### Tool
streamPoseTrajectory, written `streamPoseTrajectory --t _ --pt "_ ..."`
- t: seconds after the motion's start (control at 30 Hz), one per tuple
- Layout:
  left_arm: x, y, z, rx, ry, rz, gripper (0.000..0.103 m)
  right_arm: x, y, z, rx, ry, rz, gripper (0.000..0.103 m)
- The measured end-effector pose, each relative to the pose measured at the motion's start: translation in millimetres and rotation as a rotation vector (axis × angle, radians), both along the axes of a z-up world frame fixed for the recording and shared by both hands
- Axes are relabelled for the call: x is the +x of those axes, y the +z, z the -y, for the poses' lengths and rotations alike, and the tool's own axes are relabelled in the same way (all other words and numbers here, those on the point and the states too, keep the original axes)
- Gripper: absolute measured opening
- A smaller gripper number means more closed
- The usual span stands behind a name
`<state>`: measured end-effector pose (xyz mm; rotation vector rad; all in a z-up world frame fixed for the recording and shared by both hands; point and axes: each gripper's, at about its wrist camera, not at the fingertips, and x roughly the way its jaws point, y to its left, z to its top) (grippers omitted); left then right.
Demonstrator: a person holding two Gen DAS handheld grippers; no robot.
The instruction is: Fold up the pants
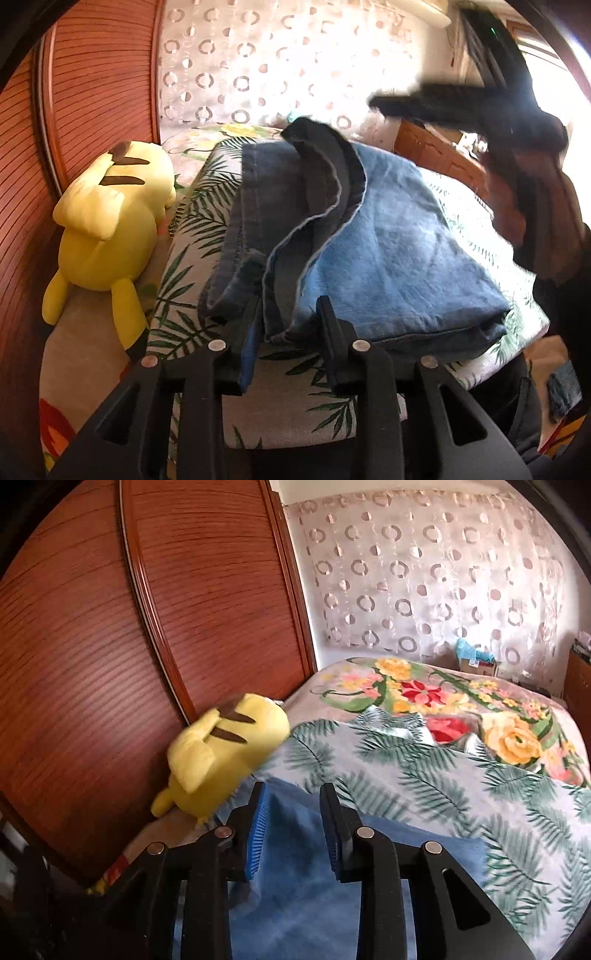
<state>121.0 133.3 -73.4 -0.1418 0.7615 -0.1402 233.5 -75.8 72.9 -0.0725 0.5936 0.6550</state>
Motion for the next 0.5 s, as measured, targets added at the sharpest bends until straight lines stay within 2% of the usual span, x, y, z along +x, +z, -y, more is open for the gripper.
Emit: streamPoseTrajectory --t 0.2,0.5 --pt "-1.4 4.2 -5.5 -0.007 0.014 0.005 0.033 -11.7 -29.0 17.1 -0.115 0.023 -0.018 0.03" --pt "-8.3 25.5 5.5 0.041 0.015 0.045 0.033 -42.1 -49.6 48.9 -0.177 0.004 -0.044 0.03"
